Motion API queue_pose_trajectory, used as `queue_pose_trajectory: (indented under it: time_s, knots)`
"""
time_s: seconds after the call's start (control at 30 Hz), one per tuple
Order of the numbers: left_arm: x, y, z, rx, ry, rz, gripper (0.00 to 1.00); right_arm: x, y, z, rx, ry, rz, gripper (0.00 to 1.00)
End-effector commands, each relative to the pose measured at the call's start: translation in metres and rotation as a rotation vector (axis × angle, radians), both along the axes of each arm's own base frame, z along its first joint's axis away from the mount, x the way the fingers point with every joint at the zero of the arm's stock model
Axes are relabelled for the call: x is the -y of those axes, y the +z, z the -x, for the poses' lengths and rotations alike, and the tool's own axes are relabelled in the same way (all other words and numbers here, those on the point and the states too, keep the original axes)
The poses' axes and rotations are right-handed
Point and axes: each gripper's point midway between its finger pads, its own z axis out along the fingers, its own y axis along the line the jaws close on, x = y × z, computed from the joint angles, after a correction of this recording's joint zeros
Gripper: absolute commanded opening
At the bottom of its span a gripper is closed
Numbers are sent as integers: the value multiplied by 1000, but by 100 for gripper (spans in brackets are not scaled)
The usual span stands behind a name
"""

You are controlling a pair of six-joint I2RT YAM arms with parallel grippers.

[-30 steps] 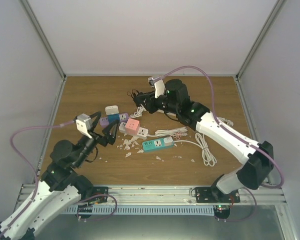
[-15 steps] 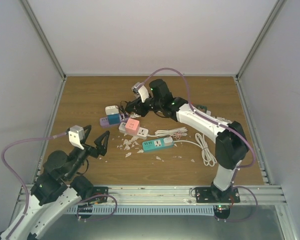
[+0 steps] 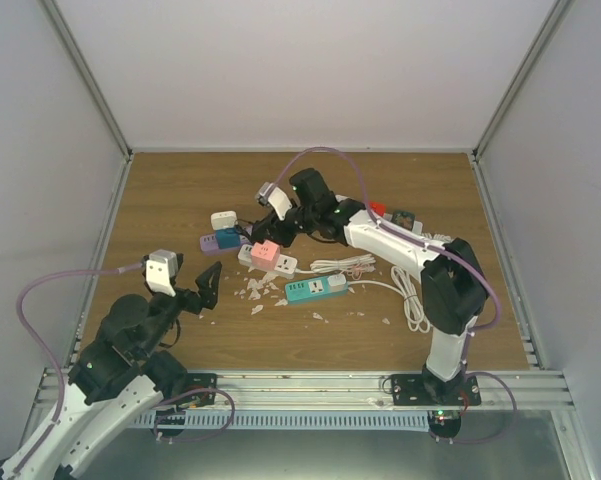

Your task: Insert the plug

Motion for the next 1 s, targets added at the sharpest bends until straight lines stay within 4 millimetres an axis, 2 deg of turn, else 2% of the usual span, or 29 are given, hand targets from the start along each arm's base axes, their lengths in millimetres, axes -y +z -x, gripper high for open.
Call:
queue_pose_trajectory:
  time_s: [0.0,0.63,0.97]
  knots:
    - [1,1,-3,-1,9,7,99,0,-15,7,22,38,96,1]
    - [2,-3,-3,-6,4,4,99,4,-49,-2,43,33,248,1]
    - [3,-5,-4,-8,2,-1,99,6,-48,3,30,47,251,0]
